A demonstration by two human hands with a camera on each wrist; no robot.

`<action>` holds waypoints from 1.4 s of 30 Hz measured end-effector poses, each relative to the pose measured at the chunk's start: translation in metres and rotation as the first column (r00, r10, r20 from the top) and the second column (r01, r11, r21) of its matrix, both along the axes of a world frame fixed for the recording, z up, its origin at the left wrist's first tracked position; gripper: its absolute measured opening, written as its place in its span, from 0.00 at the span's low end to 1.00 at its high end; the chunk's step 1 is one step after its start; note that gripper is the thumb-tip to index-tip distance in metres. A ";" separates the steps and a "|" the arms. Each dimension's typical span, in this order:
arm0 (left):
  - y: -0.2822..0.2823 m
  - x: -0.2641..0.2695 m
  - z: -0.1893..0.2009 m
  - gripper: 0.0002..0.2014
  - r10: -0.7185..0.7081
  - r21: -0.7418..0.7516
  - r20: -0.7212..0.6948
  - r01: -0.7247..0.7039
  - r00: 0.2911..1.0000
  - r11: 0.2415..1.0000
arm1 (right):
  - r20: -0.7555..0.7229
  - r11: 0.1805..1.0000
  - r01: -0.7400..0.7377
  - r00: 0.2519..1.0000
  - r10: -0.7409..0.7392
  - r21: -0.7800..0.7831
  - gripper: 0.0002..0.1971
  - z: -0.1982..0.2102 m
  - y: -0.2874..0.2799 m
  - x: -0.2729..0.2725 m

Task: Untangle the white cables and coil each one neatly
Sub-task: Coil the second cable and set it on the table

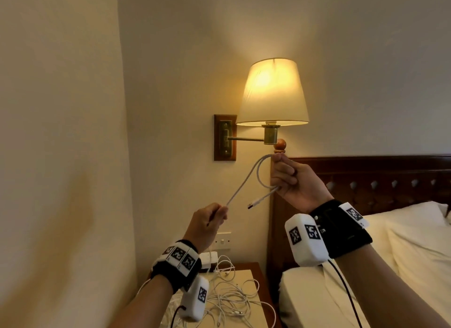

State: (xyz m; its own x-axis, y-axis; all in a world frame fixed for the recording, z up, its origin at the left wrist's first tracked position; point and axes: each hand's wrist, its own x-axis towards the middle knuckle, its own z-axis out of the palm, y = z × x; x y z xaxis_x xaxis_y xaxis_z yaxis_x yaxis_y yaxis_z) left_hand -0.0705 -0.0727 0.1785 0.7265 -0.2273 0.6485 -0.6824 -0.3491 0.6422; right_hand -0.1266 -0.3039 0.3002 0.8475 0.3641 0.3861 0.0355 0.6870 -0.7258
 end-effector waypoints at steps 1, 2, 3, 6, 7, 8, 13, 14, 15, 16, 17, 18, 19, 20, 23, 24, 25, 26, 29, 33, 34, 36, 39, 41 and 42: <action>0.004 0.002 -0.005 0.13 0.022 0.024 0.031 -0.023 0.999 0.999 | -0.005 1.000 -0.013 1.000 0.013 0.019 0.13 0.000 -0.005 0.000; 0.008 0.003 -0.008 0.12 0.043 0.036 0.050 -0.045 0.998 0.998 | -0.007 1.000 -0.010 1.000 0.010 0.020 0.12 -0.001 -0.010 0.001; 0.011 0.003 -0.009 0.12 0.064 0.050 0.069 -0.067 0.996 0.996 | -0.001 1.000 0.013 1.000 -0.013 -0.004 0.11 -0.001 -0.012 0.001; 0.007 -0.007 0.003 0.12 0.061 0.208 0.180 -0.098 0.982 0.973 | 0.053 0.977 0.133 0.991 -0.126 -0.164 0.13 -0.005 -0.004 0.000; 0.002 -0.014 0.011 0.14 0.028 0.294 0.233 -0.098 0.972 0.951 | 0.082 0.959 0.182 0.982 -0.168 -0.217 0.14 -0.007 0.001 0.000; -0.003 -0.022 0.022 0.17 -0.010 0.381 0.286 -0.104 0.958 0.919 | 0.118 0.936 0.233 0.971 -0.209 -0.262 0.15 -0.008 0.006 0.001; -0.019 -0.053 0.064 0.19 -0.133 0.533 0.550 -0.224 0.825 0.816 | 0.325 0.825 0.406 0.901 -0.289 -0.393 0.16 -0.006 0.027 -0.001; -0.021 -0.055 0.069 0.18 -0.140 0.518 0.597 -0.246 0.790 0.819 | 0.353 0.804 0.424 0.891 -0.287 -0.417 0.16 -0.006 0.029 -0.001; -0.022 -0.057 0.073 0.16 -0.143 0.496 0.639 -0.263 0.756 0.828 | 0.377 0.780 0.442 0.881 -0.286 -0.443 0.16 -0.007 0.031 0.000; -0.022 -0.058 0.076 0.15 -0.139 0.466 0.680 -0.279 0.720 0.840 | 0.402 0.751 0.463 0.870 -0.284 -0.471 0.17 -0.008 0.033 0.000; -0.023 -0.059 0.079 0.13 -0.128 0.434 0.717 -0.295 0.685 0.851 | 0.432 0.717 0.487 0.857 -0.281 -0.499 0.17 -0.010 0.035 0.000; -0.023 -0.059 0.082 0.12 -0.114 0.401 0.749 -0.309 0.652 0.863 | 0.458 0.685 0.505 0.846 -0.273 -0.525 0.17 -0.011 0.037 -0.001; -0.023 -0.059 0.085 0.11 -0.096 0.368 0.773 -0.320 0.627 0.873 | 0.465 0.668 0.505 0.846 -0.259 -0.546 0.18 -0.013 0.039 -0.003; -0.023 -0.058 0.088 0.10 -0.074 0.336 0.792 -0.330 0.607 0.882 | 0.454 0.673 0.486 0.858 -0.242 -0.558 0.18 -0.014 0.041 -0.005; -0.020 -0.051 0.096 0.13 0.031 0.235 0.803 -0.363 0.596 0.902 | 0.401 0.722 0.402 0.897 -0.186 -0.563 0.19 -0.015 0.046 -0.012; -0.019 -0.048 0.098 0.14 0.069 0.208 0.789 -0.372 0.611 0.905 | 0.380 0.737 0.378 0.908 -0.176 -0.560 0.19 -0.014 0.047 -0.013; -0.017 -0.044 0.099 0.15 0.108 0.177 0.767 -0.370 0.633 0.912 | 0.355 0.756 0.351 0.920 -0.168 -0.553 0.20 -0.013 0.048 -0.013; -0.016 -0.041 0.100 0.14 0.142 0.137 0.735 -0.349 0.663 0.927 | 0.322 0.781 0.317 0.934 -0.157 -0.538 0.20 -0.012 0.048 -0.013; -0.017 -0.034 0.101 0.14 0.169 0.015 0.627 -0.228 0.761 0.974 | 0.200 0.869 0.200 0.973 -0.119 -0.452 0.18 -0.007 0.047 -0.014; -0.022 -0.029 0.092 0.14 0.146 -0.028 0.441 -0.149 0.885 0.988 | 0.090 0.949 0.062 0.995 -0.036 -0.309 0.15 -0.007 0.046 -0.019; -0.022 -0.027 0.089 0.15 0.145 -0.033 0.395 -0.144 0.907 0.989 | 0.063 0.967 0.024 0.998 -0.009 -0.253 0.14 -0.008 0.045 -0.019; -0.020 -0.022 0.079 0.17 0.144 -0.039 0.349 -0.139 0.926 0.990 | 0.013 0.987 -0.036 0.999 0.038 -0.157 0.12 -0.011 0.042 -0.016; -0.015 -0.011 0.060 0.19 0.141 -0.052 0.291 -0.131 0.946 0.990 | -0.007 0.990 -0.096 0.995 0.096 -0.104 0.13 -0.015 0.037 -0.012; -0.009 -0.004 0.043 0.18 0.129 -0.033 0.216 -0.125 0.968 0.992 | 0.015 0.992 -0.099 0.995 0.101 -0.082 0.15 -0.014 0.034 -0.010; -0.005 -0.001 0.034 0.17 0.116 -0.015 0.171 -0.115 0.978 0.993 | 0.020 0.994 -0.093 0.995 0.094 -0.058 0.16 -0.012 0.031 -0.009</action>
State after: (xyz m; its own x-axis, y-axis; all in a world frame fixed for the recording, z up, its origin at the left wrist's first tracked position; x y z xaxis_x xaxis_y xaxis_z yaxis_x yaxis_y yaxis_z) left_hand -0.0715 -0.0781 0.2120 0.6257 -0.1450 0.7665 -0.7377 -0.4295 0.5209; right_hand -0.1353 -0.2734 0.2886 0.7998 0.4635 0.3815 -0.0100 0.6456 -0.7636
